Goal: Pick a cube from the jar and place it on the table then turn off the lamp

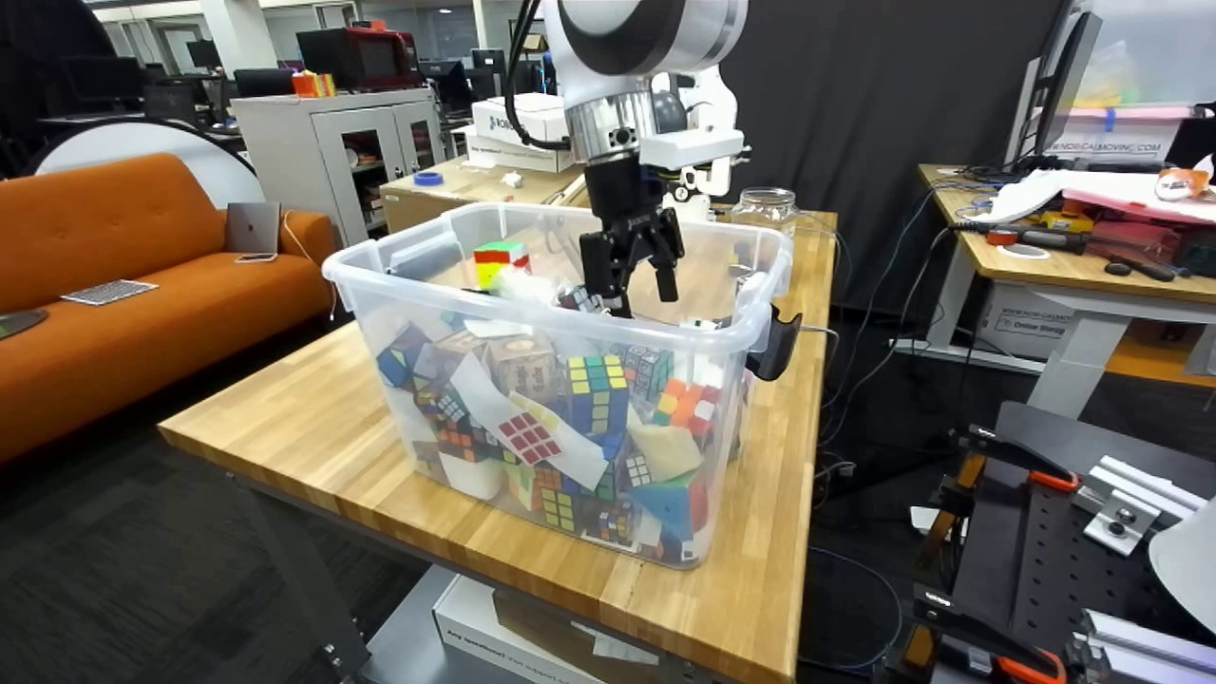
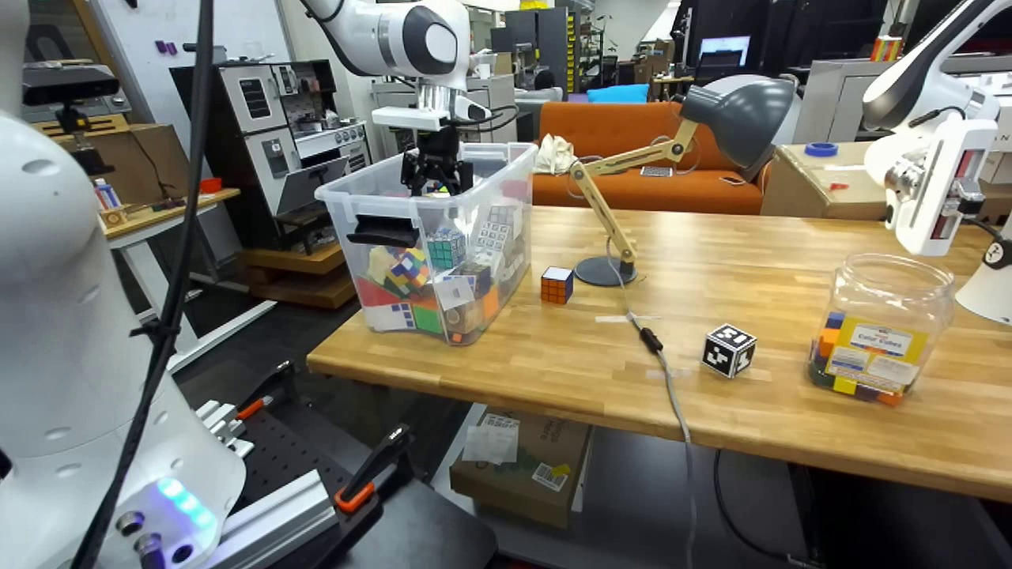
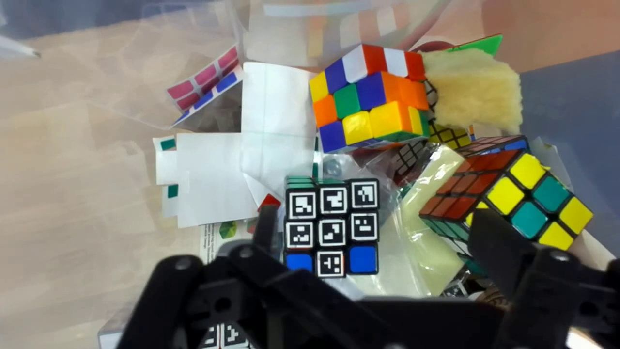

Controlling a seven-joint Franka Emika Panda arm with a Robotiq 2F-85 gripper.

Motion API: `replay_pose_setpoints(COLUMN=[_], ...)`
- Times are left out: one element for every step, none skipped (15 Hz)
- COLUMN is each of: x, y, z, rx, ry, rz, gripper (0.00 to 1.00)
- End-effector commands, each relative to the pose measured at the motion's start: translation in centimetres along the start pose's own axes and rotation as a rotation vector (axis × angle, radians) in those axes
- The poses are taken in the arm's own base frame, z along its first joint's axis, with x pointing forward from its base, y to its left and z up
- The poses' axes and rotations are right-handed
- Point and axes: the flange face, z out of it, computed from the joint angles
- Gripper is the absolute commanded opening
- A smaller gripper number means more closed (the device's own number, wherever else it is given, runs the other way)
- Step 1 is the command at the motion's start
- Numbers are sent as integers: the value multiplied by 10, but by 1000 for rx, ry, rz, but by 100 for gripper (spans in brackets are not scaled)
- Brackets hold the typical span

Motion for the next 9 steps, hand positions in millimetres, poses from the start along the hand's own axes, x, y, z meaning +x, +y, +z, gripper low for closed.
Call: replay_pose_setpoints(x=[0,1,1,1,1,1,1,2,4], y=[0,0,0,0,0,0,0,0,0], z=[2,3,3,3,3,3,3,3,3], rx=[4,5,6,6,6,6,6,0,-18], ry=[-4,-7,-7,-7,-7,-7,-7,3,15], rz=[-3,-5,-5,-5,-5,-5,-5,-1,12], gripper=[100,100,100,100,100,100,100,100,100])
